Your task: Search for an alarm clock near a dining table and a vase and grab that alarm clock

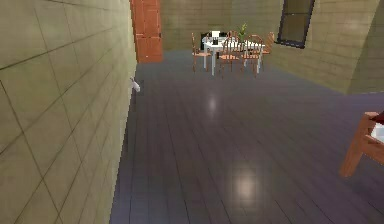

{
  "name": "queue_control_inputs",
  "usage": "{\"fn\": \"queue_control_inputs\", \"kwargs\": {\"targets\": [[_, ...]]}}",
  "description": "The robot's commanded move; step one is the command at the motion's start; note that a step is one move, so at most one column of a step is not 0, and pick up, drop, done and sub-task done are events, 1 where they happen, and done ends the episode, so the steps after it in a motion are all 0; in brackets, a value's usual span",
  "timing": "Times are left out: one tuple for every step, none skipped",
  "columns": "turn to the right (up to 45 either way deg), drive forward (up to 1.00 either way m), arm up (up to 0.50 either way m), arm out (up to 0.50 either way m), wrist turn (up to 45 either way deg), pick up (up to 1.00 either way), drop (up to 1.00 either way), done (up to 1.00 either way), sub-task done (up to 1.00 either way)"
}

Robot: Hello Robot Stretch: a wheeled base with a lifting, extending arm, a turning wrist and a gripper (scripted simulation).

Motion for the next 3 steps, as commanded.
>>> {"fn": "queue_control_inputs", "kwargs": {"targets": [[0.0, 1.0, 0.0, 0.0, 0.0, 0.0, 0.0, 0.0, 0.0], [0.0, 1.0, 0.0, 0.0, 0.0, 0.0, 0.0, 0.0, 0.0], [0.0, 1.0, 0.0, 0.0, 0.0, 0.0, 0.0, 0.0, 0.0]]}}
